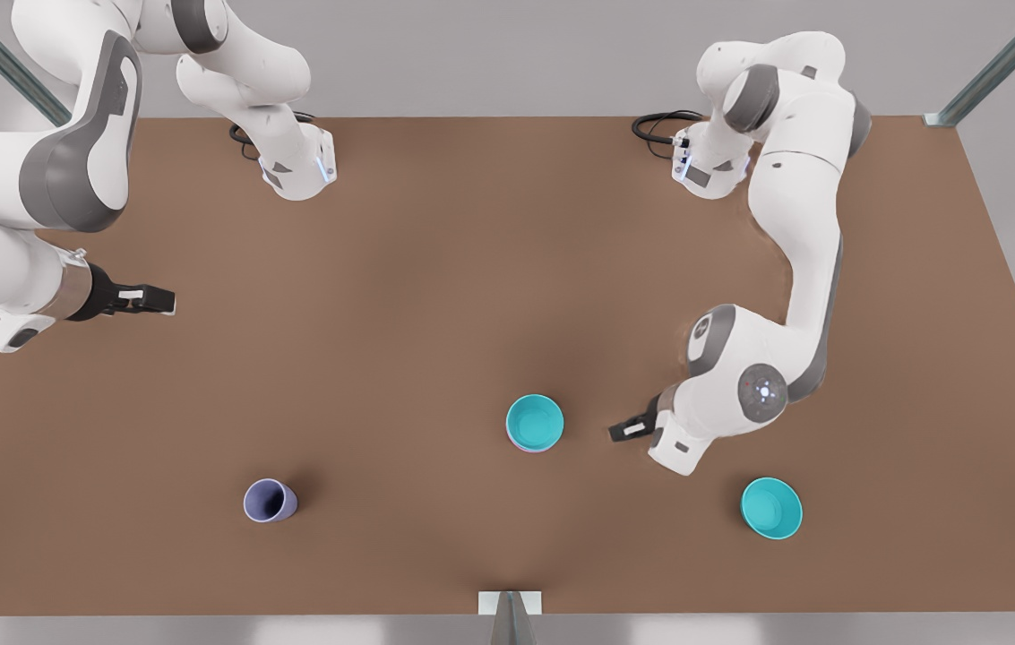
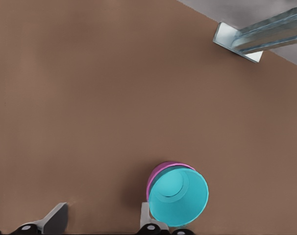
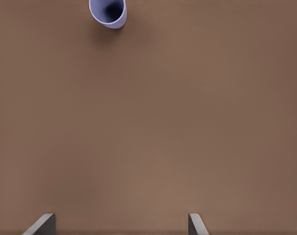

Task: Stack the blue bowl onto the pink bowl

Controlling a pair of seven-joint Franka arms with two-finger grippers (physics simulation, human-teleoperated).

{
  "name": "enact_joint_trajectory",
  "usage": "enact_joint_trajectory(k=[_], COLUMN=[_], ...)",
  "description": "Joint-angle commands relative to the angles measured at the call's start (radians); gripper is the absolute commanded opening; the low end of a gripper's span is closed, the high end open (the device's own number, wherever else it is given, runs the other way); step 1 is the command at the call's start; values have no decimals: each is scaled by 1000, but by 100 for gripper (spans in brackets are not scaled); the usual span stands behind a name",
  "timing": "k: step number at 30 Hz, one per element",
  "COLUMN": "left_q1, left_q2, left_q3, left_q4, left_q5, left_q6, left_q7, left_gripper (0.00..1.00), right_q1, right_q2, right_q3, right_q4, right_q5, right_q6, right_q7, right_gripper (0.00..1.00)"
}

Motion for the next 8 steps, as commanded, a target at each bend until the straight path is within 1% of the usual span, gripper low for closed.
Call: enact_joint_trajectory(k=[1, 3, 4, 5, 6, 7, 8], left_q1=[89, 157, 171, 139, 111, 113, 112], left_q2=[-134, -214, -227, -317, -410, -418, -421], left_q3=[0, 0, 0, 20, 86, 103, 104], left_q4=[6, 6, 1, -157, -278, -278, -277], left_q5=[196, 254, 255, 254, 213, 161, 159], left_q6=[-465, -560, -568, -481, -347, -351, -364], left_q7=[245, 461, 466, 460, 463, 464, 464], left_gripper=[100, 100, 100, 100, 100, 100, 100], right_q1=[0, 0, 0, -1, 0, 0, 0], right_q2=[-1, -1, -1, -1, -1, 3, 3], right_q3=[0, 0, 0, 0, 0, 0, 0], right_q4=[0, 0, 0, 0, 0, 2, 0], right_q5=[-1, -1, -1, -1, -1, -2, -2], right_q6=[1, 1, 1, 1, 1, 1, -1], right_q7=[-9, -9, -9, -9, -9, -9, -9], right_gripper=[100, 100, 100, 100, 100, 100, 100])
